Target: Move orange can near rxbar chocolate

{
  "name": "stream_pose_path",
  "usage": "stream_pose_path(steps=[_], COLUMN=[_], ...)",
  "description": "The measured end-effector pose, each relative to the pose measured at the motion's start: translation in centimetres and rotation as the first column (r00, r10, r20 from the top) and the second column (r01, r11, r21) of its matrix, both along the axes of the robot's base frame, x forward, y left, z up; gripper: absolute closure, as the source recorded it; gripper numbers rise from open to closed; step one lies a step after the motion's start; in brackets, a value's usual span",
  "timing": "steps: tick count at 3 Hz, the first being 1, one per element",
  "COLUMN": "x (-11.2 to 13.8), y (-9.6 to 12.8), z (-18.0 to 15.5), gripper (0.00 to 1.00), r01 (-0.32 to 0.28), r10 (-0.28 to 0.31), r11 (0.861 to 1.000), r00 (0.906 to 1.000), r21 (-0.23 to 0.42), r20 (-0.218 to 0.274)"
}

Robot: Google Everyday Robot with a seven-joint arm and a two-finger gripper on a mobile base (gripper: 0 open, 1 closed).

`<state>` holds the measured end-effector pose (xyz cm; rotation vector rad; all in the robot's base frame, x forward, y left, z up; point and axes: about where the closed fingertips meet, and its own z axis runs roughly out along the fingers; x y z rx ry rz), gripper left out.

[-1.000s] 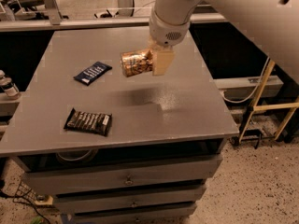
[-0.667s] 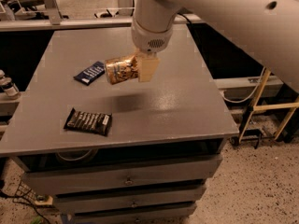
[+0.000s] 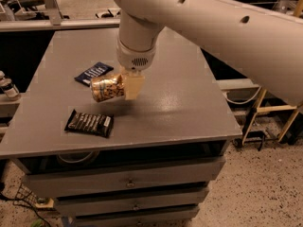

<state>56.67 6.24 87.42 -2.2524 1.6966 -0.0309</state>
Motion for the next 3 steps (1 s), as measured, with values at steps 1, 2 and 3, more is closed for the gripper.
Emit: stream_pose_path(steps=[1, 2, 3], x=[-0.6, -0.7, -0.9], y=[0.5, 0.4, 0.2], z=[-2.2, -3.1, -3.7], gripper=[1.00, 1.00, 0.97], r01=[0.021, 0.037, 0.049], r10=[-0.020, -0.034, -0.045], r11=[0.999, 0.999, 0.998], r00=[0.9981, 0.9960, 0.9939], r21=[0.025, 0.037, 0.038], r20=[-0.058, -0.082, -0.101])
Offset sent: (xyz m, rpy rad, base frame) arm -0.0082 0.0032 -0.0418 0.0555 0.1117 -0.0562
